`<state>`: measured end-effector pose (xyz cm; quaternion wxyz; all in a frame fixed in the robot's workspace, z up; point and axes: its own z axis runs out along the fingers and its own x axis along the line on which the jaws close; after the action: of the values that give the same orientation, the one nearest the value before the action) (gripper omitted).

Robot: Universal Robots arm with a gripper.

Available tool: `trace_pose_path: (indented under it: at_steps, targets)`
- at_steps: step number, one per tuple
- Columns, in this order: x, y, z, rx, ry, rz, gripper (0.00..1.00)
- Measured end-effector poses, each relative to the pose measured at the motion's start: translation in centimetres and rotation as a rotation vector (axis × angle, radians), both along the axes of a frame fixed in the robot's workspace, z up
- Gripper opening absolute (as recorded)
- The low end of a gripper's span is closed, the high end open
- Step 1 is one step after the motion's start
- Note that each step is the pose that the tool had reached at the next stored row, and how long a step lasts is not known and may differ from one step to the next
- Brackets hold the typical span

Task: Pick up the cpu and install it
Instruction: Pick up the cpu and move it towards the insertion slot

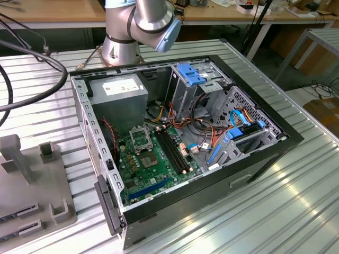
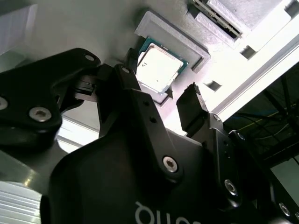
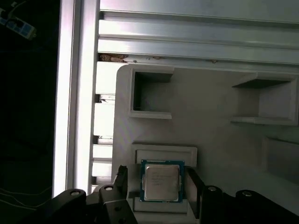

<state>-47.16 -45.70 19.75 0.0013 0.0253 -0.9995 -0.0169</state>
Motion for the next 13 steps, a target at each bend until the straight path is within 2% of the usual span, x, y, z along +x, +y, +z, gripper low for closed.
trace_pose_path:
  at_steps: [4,13]
  targets:
    - [0.29,-0.01,-0.03,-0.0012,0.0002,-0.003,0.61]
    - [0.31,-0.04,-0.51,-0.0024,0.0002,-0.003,0.61]
